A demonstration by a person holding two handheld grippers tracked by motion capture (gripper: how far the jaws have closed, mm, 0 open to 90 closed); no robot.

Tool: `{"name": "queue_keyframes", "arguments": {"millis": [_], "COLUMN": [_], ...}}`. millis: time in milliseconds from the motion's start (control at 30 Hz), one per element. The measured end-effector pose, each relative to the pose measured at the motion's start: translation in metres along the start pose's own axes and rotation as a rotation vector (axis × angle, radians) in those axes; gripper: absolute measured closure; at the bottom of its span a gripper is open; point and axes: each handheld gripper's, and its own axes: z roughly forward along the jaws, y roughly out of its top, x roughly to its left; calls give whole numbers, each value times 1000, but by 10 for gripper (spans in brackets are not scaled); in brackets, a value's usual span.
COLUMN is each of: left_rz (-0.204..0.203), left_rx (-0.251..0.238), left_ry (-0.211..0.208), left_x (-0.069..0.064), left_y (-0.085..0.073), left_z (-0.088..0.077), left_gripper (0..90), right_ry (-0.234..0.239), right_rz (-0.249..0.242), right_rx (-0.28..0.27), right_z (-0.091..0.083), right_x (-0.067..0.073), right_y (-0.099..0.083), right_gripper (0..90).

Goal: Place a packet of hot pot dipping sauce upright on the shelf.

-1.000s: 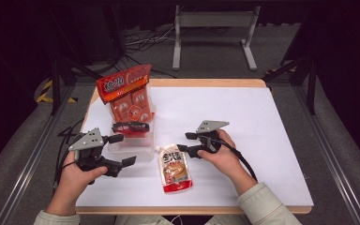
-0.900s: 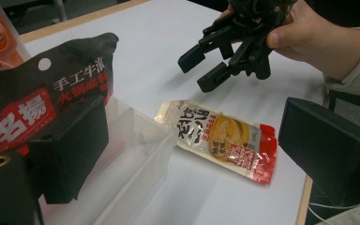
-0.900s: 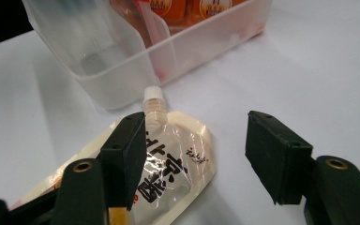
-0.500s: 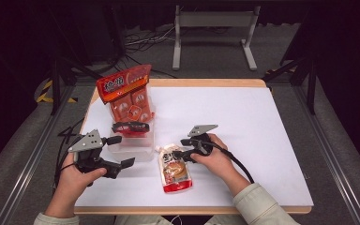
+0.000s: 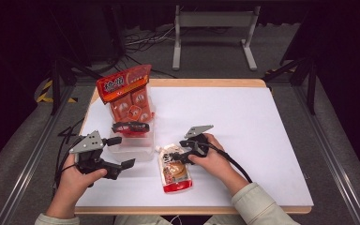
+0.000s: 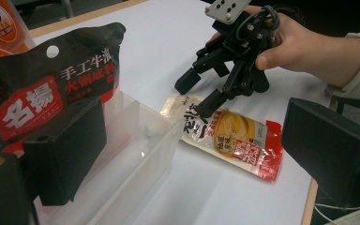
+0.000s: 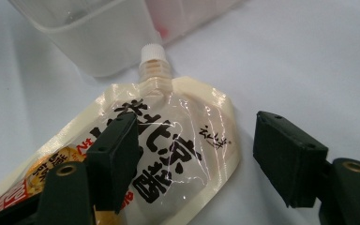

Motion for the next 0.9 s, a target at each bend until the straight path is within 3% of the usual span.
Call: {"name": "queue_keyframes", "arguments": {"millis": [367, 500, 667, 733, 900], "left_rz": [7, 3, 9, 11, 1], "left_rx": [-16, -12, -14, -14, -10], "left_ry": [-14, -17, -22, -22, -24], "left_x": [0, 1, 1, 1, 0], "left_y": [0, 0, 0, 1, 0], "left_z": [3, 4, 5, 6, 6], "left_gripper": [81, 81, 80, 80, 80], "right_ry": [-34, -31, -52, -59, -77], "right_rz": [-72, -108, -123, -133, -136], "right_rx": [17, 23, 21, 21, 20], "right_z": [2, 3, 3, 3, 3], "right_x": [7, 11, 13, 15, 16], "right_y": [1, 0, 0, 0, 0], "right_gripper": [341, 407, 484, 576, 639]}}
